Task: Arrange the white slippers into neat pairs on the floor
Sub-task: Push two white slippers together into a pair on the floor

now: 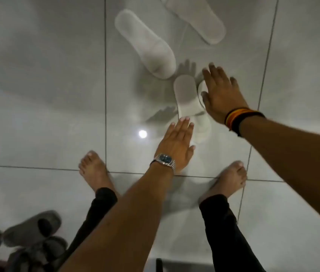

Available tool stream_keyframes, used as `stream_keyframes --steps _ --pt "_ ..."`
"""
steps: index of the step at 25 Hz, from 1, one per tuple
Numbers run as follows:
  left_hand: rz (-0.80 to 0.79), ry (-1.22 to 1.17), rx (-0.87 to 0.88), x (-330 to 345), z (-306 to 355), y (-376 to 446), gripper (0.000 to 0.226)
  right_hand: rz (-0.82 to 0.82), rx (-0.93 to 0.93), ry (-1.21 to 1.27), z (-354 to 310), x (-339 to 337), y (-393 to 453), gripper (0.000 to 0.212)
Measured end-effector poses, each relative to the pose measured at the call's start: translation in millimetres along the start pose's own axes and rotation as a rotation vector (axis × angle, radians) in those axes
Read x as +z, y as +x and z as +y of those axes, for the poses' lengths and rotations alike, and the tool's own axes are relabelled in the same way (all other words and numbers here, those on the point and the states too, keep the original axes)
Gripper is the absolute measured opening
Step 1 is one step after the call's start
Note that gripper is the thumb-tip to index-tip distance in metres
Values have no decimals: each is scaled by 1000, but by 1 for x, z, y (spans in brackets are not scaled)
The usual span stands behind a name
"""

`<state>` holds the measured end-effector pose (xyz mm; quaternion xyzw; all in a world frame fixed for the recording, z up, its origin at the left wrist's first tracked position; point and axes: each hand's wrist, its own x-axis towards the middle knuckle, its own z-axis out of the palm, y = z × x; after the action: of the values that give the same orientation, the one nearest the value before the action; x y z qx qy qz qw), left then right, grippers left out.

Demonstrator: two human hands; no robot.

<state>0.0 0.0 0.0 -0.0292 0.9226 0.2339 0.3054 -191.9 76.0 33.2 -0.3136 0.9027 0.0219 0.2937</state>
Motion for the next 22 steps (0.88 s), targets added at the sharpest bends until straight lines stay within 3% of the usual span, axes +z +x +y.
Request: stream_keyframes --steps 5,9,12,17,22 --pt "-39 -42 -48 55 -3 76 75 -52 -236 30 -13 37 95 65" --pt "-29 -12 -19 74 -39 75 72 -146 -362 -83 -47 48 156 64" --pt "-16 -1 -27 75 -66 48 70 -222 -280 -124 -50 49 173 63" --pt "-14 -93 -219 48 -131 3 68 -240 -14 35 -27 45 156 65" --pt "47 -102 -322 -4 -185 30 59 -289 9 194 -57 76 97 61"
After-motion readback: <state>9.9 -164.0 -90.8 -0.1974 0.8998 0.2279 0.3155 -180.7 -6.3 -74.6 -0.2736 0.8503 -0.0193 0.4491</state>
